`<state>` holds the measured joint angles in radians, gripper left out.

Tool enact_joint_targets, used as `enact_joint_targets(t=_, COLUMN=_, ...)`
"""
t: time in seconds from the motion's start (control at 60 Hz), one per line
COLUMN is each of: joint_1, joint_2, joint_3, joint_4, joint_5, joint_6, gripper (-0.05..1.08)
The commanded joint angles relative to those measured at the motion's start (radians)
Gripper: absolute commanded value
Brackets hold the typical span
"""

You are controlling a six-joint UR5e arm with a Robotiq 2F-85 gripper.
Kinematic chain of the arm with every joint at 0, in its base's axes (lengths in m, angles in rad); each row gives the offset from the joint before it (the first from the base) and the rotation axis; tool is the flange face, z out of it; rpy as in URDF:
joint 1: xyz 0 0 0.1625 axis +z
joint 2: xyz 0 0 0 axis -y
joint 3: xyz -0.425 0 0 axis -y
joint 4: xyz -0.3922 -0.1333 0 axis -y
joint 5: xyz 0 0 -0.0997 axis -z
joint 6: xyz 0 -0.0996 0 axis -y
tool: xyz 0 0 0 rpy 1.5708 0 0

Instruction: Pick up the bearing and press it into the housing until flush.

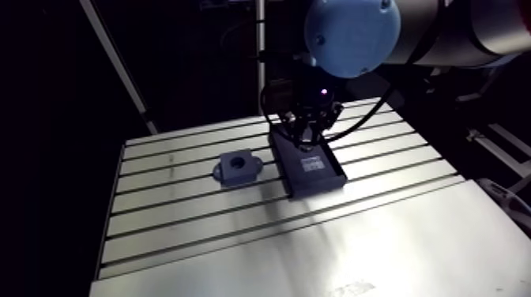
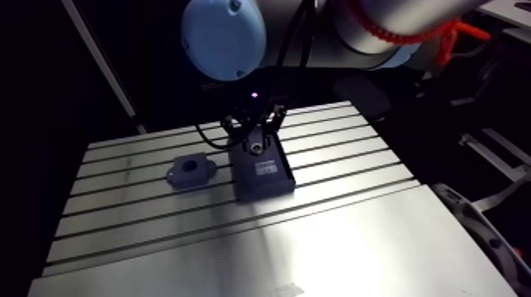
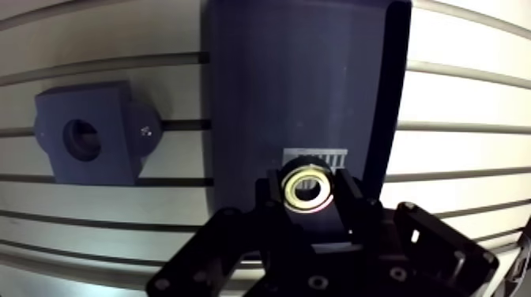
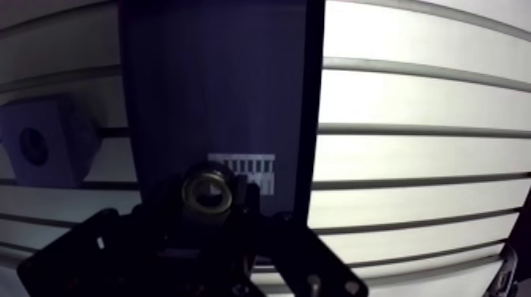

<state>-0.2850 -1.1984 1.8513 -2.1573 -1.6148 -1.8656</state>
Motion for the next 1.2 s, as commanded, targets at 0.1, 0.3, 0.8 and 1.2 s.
enact_joint_targets(t=0.1, joint_1=0.034, joint_2=-0.028, joint_3=-0.012, joint_4=0.031, joint_5=0.006, joint_6=0.027, gripper=0.66)
enact_joint_targets(t=0.3, joint_1=0.081, joint_2=-0.028, joint_3=-0.041, joint_4=0.063, joint_5=0.008, joint_6=0.064, gripper=0.67)
enact_joint_targets(t=0.8, joint_1=0.163, joint_2=-0.019, joint_3=-0.085, joint_4=0.093, joint_5=0.008, joint_6=0.108, gripper=0.67)
enact_joint_targets(t=1.2, joint_1=0.205, joint_2=-0.002, joint_3=-0.091, joint_4=0.092, joint_5=0.008, joint_6=0.121, gripper=0.67)
